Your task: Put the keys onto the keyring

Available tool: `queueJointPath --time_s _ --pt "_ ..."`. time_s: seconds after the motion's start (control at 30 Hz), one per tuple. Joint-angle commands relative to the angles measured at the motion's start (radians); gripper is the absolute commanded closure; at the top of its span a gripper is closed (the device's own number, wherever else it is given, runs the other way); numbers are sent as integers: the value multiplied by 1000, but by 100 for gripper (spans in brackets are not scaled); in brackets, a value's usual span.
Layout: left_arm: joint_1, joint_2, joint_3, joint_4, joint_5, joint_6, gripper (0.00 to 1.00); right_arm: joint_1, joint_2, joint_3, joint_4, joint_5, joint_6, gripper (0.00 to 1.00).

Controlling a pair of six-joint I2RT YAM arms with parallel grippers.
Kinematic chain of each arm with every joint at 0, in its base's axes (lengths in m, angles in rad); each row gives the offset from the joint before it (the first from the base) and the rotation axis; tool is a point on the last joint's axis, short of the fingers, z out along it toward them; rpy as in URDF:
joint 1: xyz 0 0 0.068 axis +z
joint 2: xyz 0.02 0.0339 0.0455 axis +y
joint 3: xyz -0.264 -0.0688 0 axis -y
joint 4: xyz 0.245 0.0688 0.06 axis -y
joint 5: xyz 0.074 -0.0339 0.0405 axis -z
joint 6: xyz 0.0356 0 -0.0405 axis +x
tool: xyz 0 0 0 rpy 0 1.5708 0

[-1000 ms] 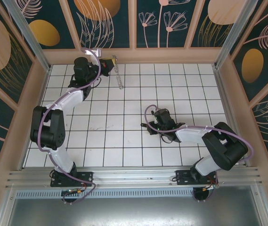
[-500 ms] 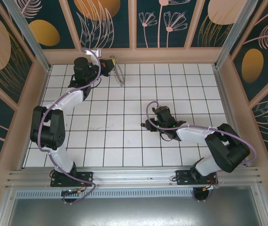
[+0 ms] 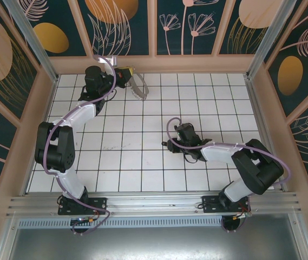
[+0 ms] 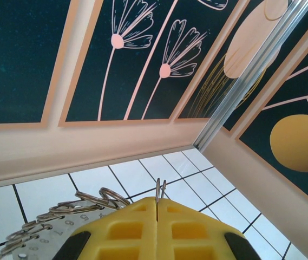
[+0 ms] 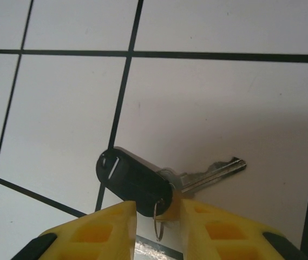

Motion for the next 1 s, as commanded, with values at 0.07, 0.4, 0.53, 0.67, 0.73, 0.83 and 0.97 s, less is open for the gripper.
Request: queueJointPath --time_s 0.07,0.4,0.53,0.67,0.73,0.83,0.97 --pt "-5 -42 24 42 12 8 100 -7 28 27 -3 -14 -13 75" --pt "-5 -35 27 43 12 6 100 -9 53 34 13 -11 -20 78" --pt "-6 -32 30 43 13 4 100 -13 57 35 17 -6 -21 78" --pt "-4 -29 35 41 13 2 100 -16 49 36 24 -9 -20 78" --pt "-4 -28 36 43 14 1 100 -17 44 40 22 -9 -21 78" --pt "-4 -26 35 43 14 0 100 -16 41 43 21 -6 -22 79" --pt "-5 -25 35 46 14 -2 100 -17 47 47 21 -9 -24 79"
